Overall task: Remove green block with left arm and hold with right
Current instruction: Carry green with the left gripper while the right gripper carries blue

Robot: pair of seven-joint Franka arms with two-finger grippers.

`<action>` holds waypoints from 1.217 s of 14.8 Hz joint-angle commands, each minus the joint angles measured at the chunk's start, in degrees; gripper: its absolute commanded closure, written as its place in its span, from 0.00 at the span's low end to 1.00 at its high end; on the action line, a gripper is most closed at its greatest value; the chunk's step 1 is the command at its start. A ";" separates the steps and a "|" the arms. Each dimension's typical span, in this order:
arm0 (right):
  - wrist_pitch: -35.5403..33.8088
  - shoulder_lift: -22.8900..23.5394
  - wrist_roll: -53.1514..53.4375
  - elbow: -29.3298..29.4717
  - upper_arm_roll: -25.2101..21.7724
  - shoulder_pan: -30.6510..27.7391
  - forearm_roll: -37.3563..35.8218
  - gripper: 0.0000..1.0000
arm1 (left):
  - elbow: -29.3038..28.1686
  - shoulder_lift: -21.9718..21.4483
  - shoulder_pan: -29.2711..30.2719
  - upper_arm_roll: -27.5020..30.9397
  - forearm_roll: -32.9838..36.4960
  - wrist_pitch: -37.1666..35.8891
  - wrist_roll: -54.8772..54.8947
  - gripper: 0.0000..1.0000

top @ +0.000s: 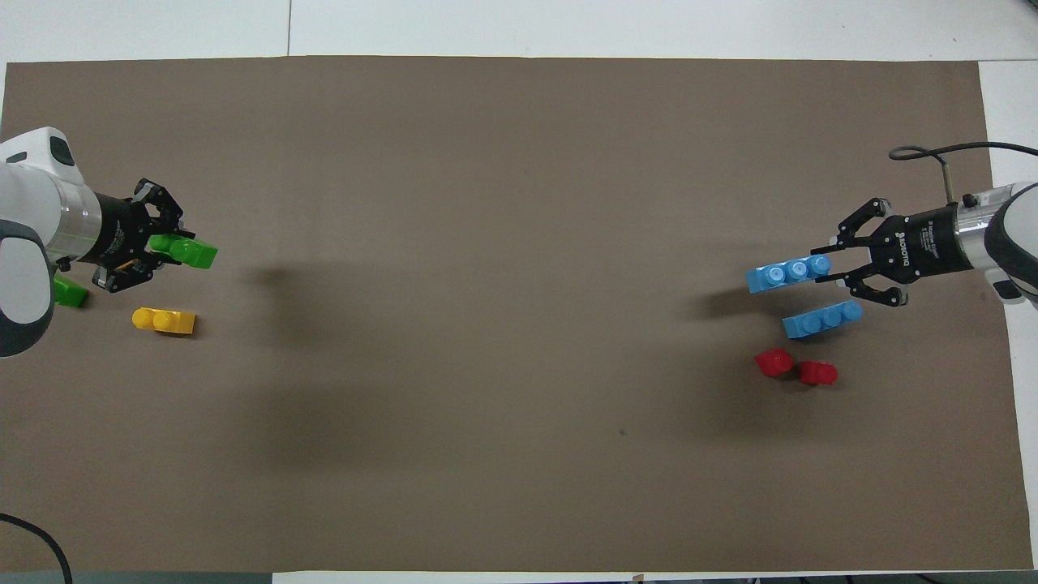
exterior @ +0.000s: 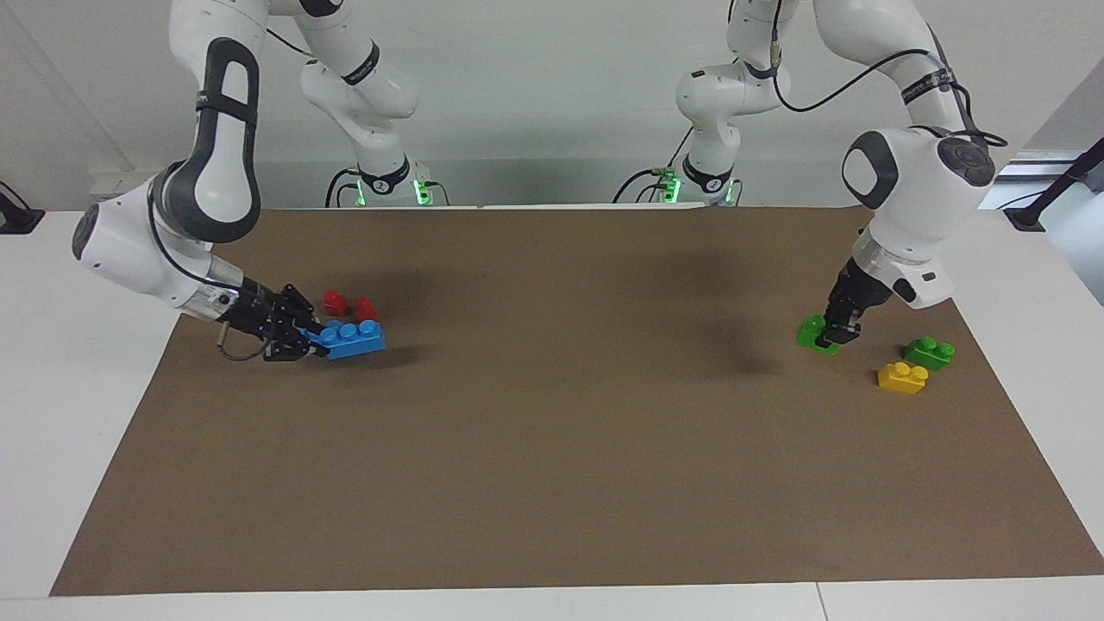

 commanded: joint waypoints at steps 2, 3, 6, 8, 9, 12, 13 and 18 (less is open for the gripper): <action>2.04 3.38 -4.43 -0.23 1.01 -0.96 -0.89 1.00 | -0.47 3.33 2.90 -0.54 -0.10 4.96 7.39 1.00; 3.26 3.99 -4.43 -0.23 1.01 -0.53 -0.98 1.00 | -0.29 4.56 2.99 -0.54 -0.10 5.58 8.10 1.00; 5.64 5.58 -4.52 0.29 1.10 0.61 -0.81 1.00 | 0.32 6.76 2.99 -0.45 3.59 6.47 8.28 1.00; 6.79 7.33 -4.43 1.69 1.10 0.79 -0.54 1.00 | 1.63 8.51 2.99 -0.45 3.77 7.69 8.37 1.00; 6.97 8.30 -4.52 2.40 1.10 0.79 -0.37 1.00 | 2.77 9.66 2.99 -0.45 3.77 7.79 8.28 1.00; 8.19 8.83 -4.52 1.88 1.10 1.75 -0.19 1.00 | 3.31 11.33 3.08 -0.37 3.77 8.92 8.02 1.00; 8.28 8.83 -4.61 1.70 1.10 1.76 -0.19 1.00 | 3.31 11.77 3.08 -0.37 3.77 9.54 7.67 1.00; 7.85 8.57 -3.82 1.79 1.10 1.76 -0.19 0.15 | 3.14 13.97 3.17 -0.28 3.68 12.61 4.16 1.00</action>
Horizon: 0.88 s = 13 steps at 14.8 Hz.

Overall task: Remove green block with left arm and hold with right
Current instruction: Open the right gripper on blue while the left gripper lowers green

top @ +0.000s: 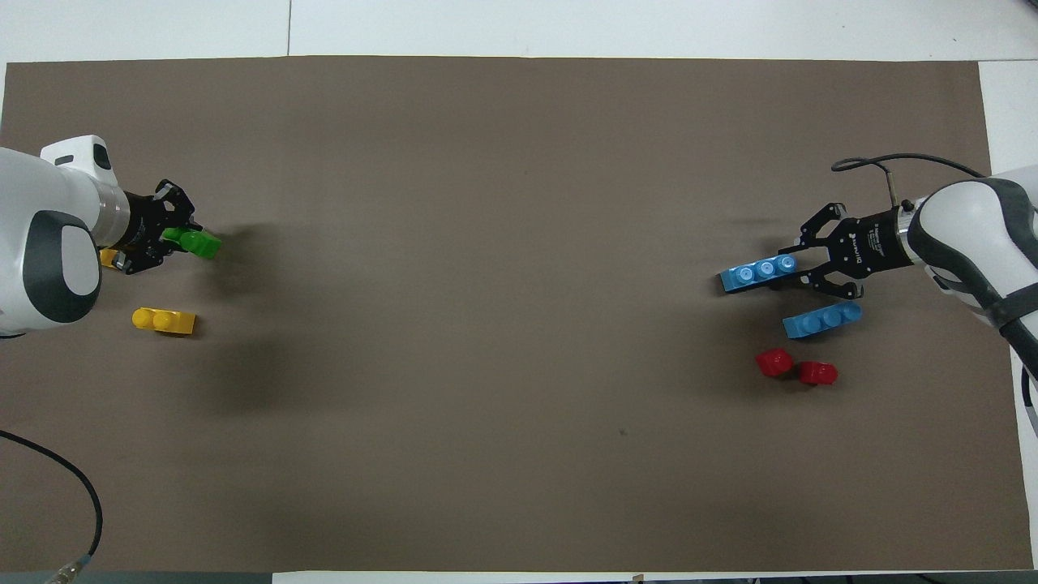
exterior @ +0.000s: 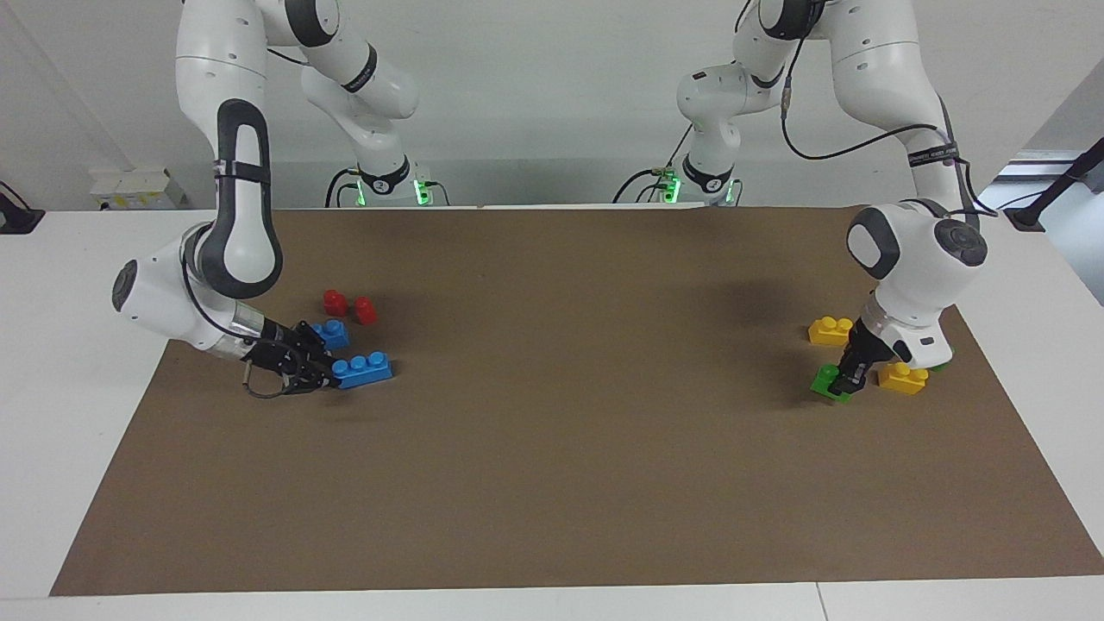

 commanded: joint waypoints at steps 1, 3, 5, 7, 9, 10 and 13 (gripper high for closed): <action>-0.78 -0.32 0.20 0.86 0.25 -0.22 -0.19 0.00 | 1.05 2.04 0.52 -0.29 0.87 2.31 -2.41 1.00; -4.29 -3.04 0.82 1.56 0.25 0.22 -1.06 0.00 | 0.97 2.30 0.61 -0.29 0.79 3.02 -2.60 1.00; -5.88 -7.42 -0.40 1.65 0.25 1.44 -5.78 0.00 | 1.05 3.00 0.61 -0.29 0.70 3.72 -2.77 1.00; -8.68 -10.60 -3.03 4.10 0.34 3.72 -12.73 0.00 | 1.05 3.09 1.13 -0.29 0.70 4.25 -2.68 1.00; -14.65 -12.18 -8.90 8.22 0.34 4.09 -15.04 0.00 | 1.23 3.09 1.23 -0.29 0.79 4.25 -2.68 0.53; -17.46 -12.63 -12.41 10.33 0.25 4.09 -15.48 0.00 | 1.40 3.09 1.05 -0.29 0.87 3.99 -2.51 0.01; -23.10 -15.08 -22.35 14.56 0.69 4.09 -20.57 0.00 | 2.20 3.18 0.70 -0.29 0.87 3.37 -2.51 0.00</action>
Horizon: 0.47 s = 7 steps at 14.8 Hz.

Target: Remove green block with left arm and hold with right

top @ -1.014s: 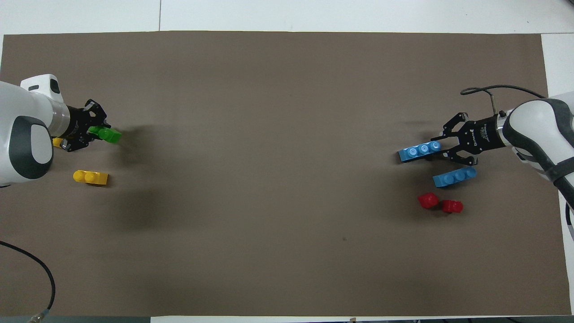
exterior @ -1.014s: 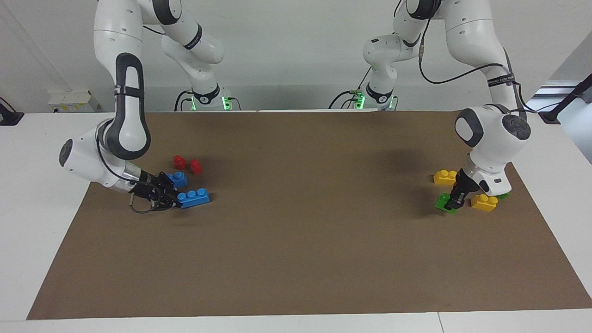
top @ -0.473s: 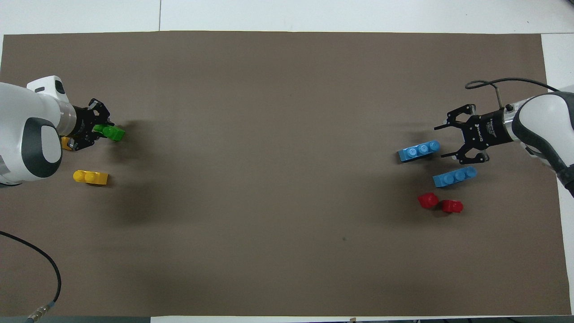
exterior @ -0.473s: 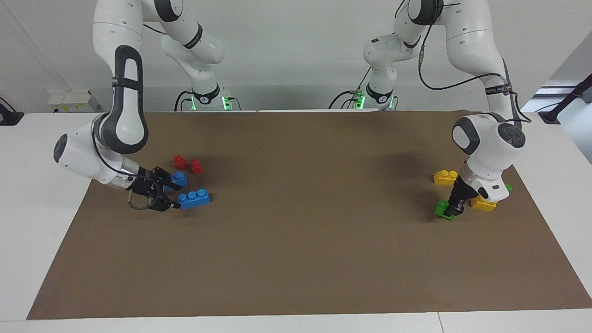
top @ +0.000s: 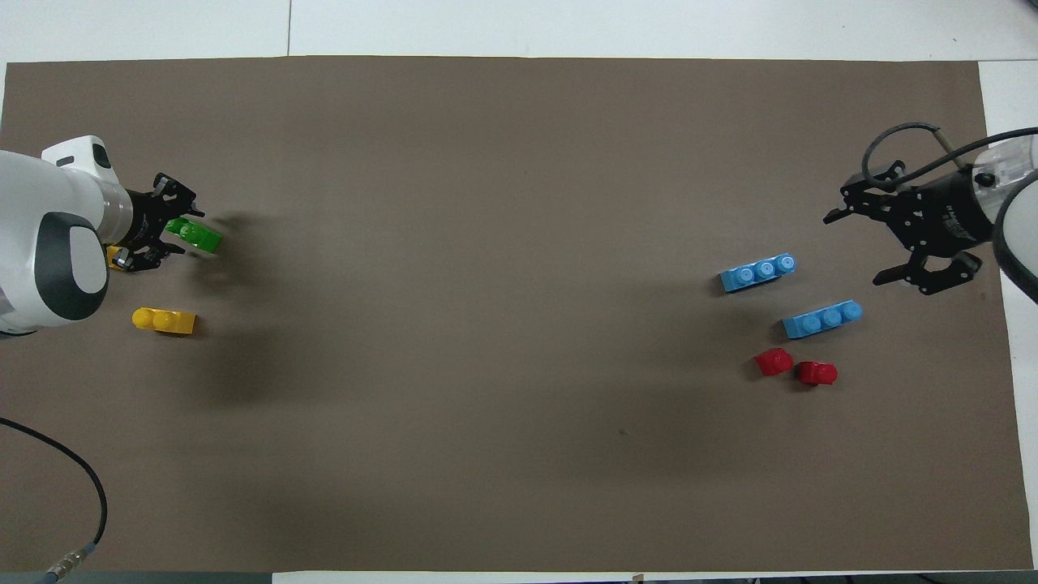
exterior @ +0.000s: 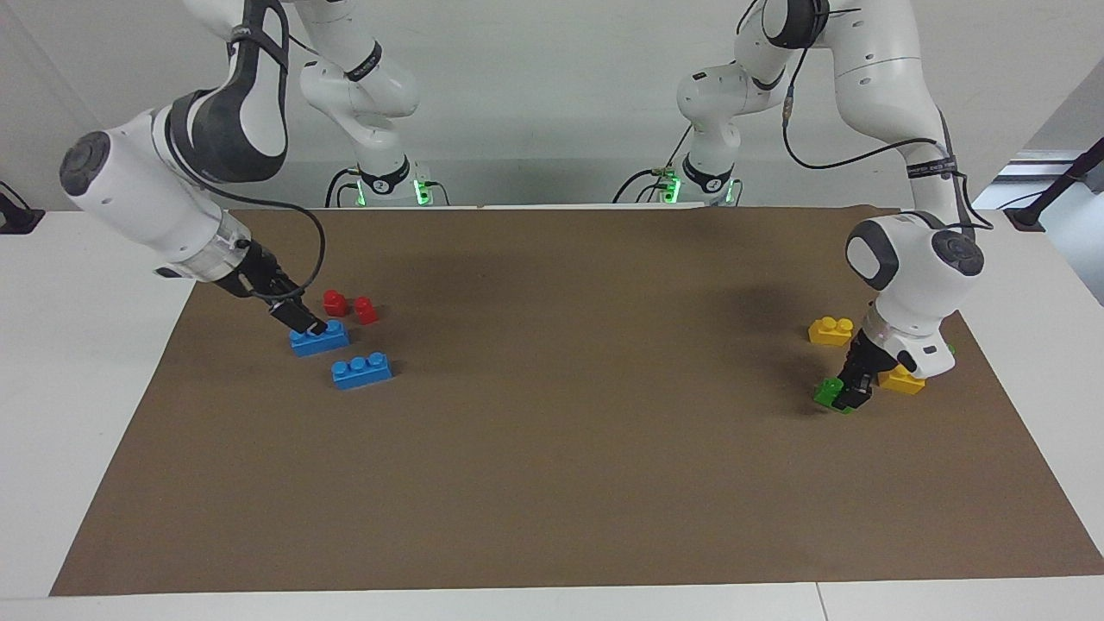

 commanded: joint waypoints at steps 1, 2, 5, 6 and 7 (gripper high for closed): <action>-4.59 -1.32 -8.23 3.92 0.54 -0.42 -3.38 0.00 | 1.69 0.96 0.00 -0.19 0.96 -0.15 -0.33 0.00; -5.74 -2.02 -9.90 4.89 0.71 -0.42 -4.95 0.00 | 1.78 0.61 0.17 -0.19 0.96 -0.41 0.02 0.00; -8.55 -2.47 -18.67 7.53 0.80 -0.33 -9.09 0.00 | 3.62 -0.53 -0.26 -0.28 3.50 -5.41 0.73 0.00; -8.56 -2.47 -21.92 7.71 0.80 -0.42 -10.14 0.00 | 4.58 -0.88 -0.44 -0.28 4.29 -7.08 0.73 0.00; -8.56 -2.47 -25.09 8.15 0.80 -0.42 -11.63 0.00 | 5.20 -1.58 -0.61 -0.45 5.09 -8.75 0.73 0.00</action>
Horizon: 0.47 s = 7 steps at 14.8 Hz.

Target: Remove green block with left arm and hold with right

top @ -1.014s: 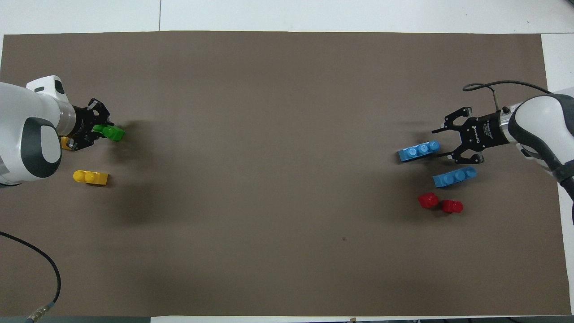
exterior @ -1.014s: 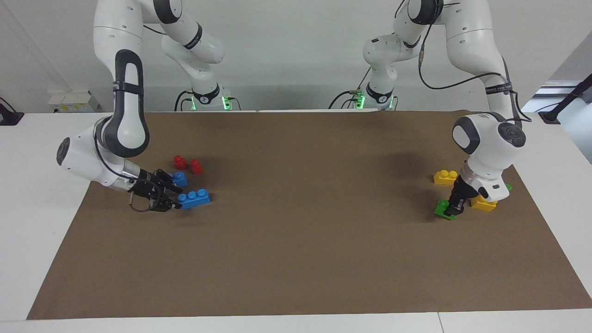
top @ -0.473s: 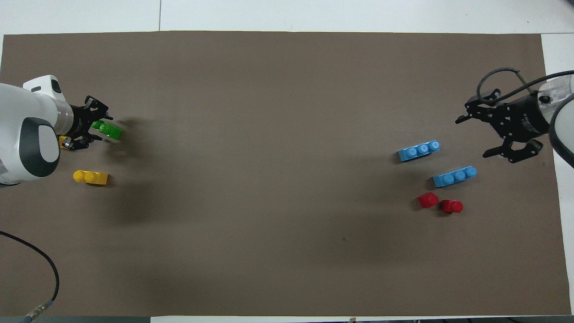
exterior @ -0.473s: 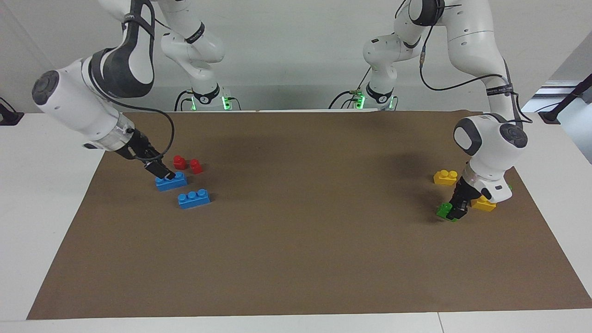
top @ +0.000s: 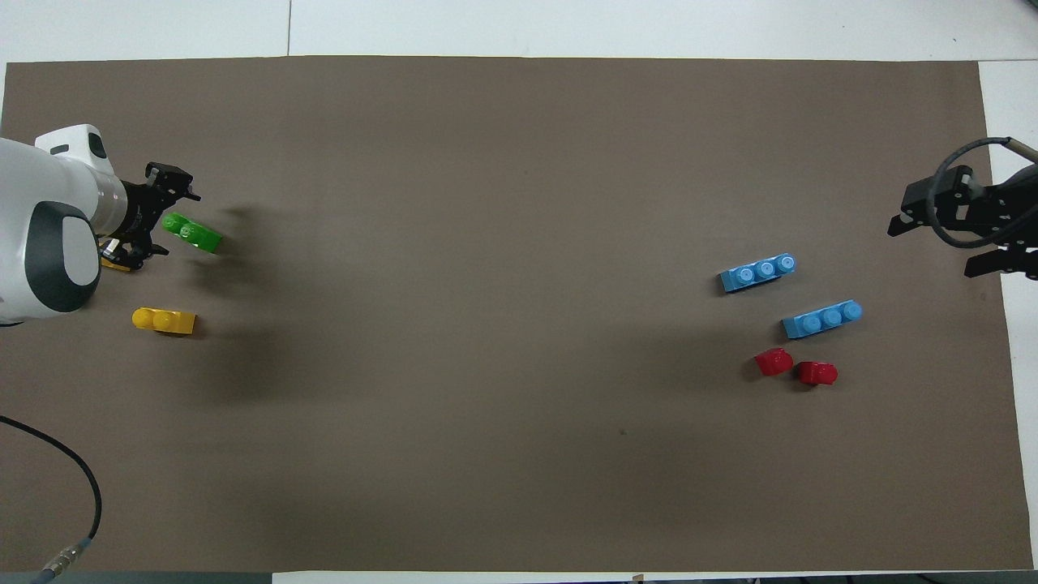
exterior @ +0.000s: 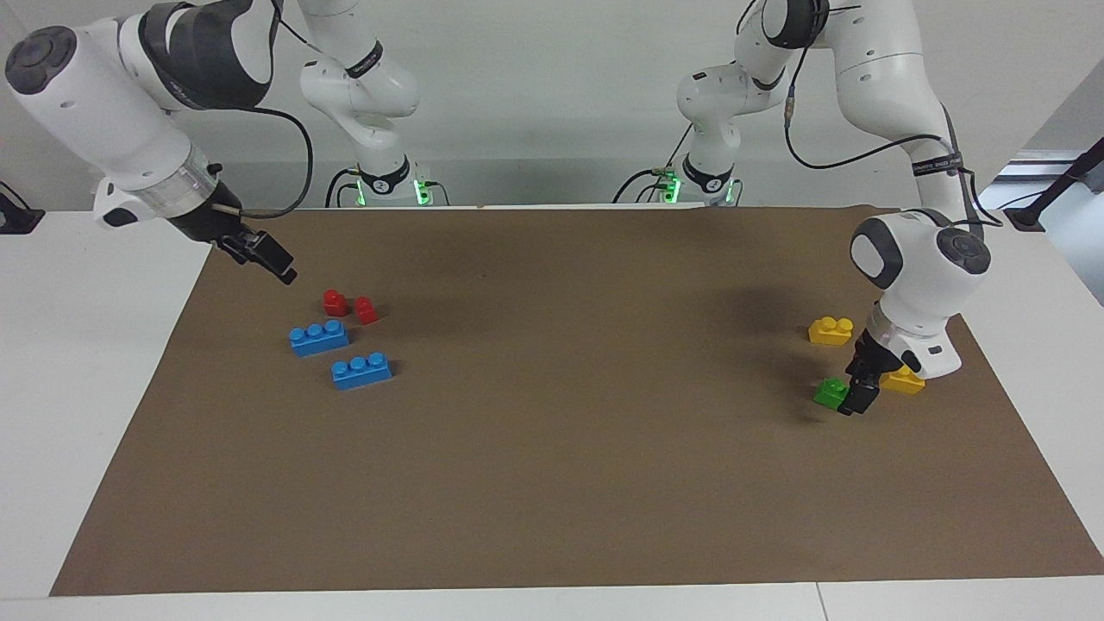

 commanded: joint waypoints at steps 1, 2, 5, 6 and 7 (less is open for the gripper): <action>-0.98 0.43 -9.27 1.56 0.44 -0.41 -4.54 0.00 | 1.89 -2.25 -0.52 -0.30 3.04 -5.69 0.78 0.00; -0.98 0.43 -11.13 1.57 0.44 -0.32 -5.52 0.00 | 1.89 -3.22 -0.87 -0.39 3.66 -7.01 2.17 0.00; -0.98 0.51 -11.85 1.65 0.53 -0.24 -6.23 0.00 | 1.98 -6.55 -1.84 -0.39 3.66 -12.19 8.23 0.00; -0.98 0.60 -12.72 1.83 0.44 0.46 -6.75 0.00 | 1.98 -7.70 -1.93 -0.65 3.66 -13.78 10.43 0.00; -1.07 0.86 -13.78 2.79 0.53 0.82 -7.11 0.00 | 1.98 -9.01 -2.62 -0.74 3.66 -15.97 14.10 0.00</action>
